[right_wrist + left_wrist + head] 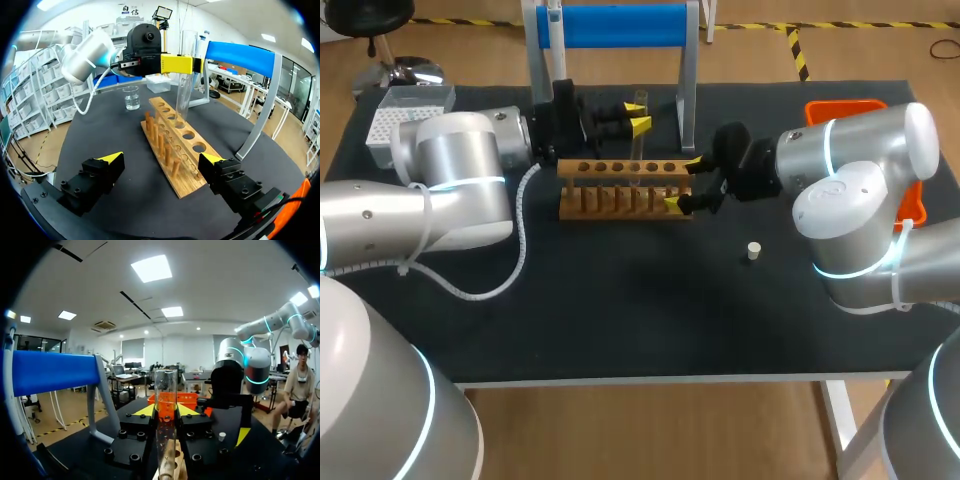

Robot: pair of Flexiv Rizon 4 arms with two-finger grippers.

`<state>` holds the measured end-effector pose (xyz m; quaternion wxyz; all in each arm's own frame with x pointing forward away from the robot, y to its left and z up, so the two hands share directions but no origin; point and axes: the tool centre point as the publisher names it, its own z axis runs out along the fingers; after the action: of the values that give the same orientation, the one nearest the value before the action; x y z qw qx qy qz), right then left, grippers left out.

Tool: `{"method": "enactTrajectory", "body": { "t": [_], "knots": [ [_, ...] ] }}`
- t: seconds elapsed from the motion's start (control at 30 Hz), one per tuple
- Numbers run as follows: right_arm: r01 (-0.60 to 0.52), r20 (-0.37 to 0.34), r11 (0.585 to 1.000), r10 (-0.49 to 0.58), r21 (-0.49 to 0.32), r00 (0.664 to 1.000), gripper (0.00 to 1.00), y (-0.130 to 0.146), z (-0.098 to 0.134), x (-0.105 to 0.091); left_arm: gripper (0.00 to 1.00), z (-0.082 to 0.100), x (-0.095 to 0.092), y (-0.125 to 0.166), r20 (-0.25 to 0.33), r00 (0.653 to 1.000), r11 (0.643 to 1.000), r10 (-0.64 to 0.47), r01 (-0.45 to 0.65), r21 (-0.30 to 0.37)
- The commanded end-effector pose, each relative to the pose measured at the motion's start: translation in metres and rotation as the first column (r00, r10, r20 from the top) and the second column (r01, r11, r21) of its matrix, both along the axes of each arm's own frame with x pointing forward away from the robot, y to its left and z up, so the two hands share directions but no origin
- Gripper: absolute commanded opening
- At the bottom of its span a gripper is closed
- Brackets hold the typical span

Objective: Invert the test tube, pick up the pipette, mount the tip to pipette, aspirate from beaker and dispense into the tube, eject the tip, return the pipette, and cap with the stopper.

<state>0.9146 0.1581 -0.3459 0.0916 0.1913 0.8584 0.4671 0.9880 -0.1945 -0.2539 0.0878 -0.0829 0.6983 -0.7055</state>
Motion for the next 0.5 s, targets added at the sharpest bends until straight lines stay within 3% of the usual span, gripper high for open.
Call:
{"method": "enactTrajectory", "body": {
  "t": [0.03,0.5],
  "knots": [
    [-0.002,0.0,1.0,0.002,0.002,1.0,1.0,-0.001,0.0,0.0,0.0,-0.004,0.002,-0.001,0.002,1.0,1.0,-0.002,0.002,-0.006],
    [-0.002,0.0,1.0,0.002,0.002,1.0,1.0,-0.001,0.0,0.0,0.0,-0.015,0.005,0.001,-0.008,1.0,1.0,0.004,-0.004,0.03]
  ]
}}
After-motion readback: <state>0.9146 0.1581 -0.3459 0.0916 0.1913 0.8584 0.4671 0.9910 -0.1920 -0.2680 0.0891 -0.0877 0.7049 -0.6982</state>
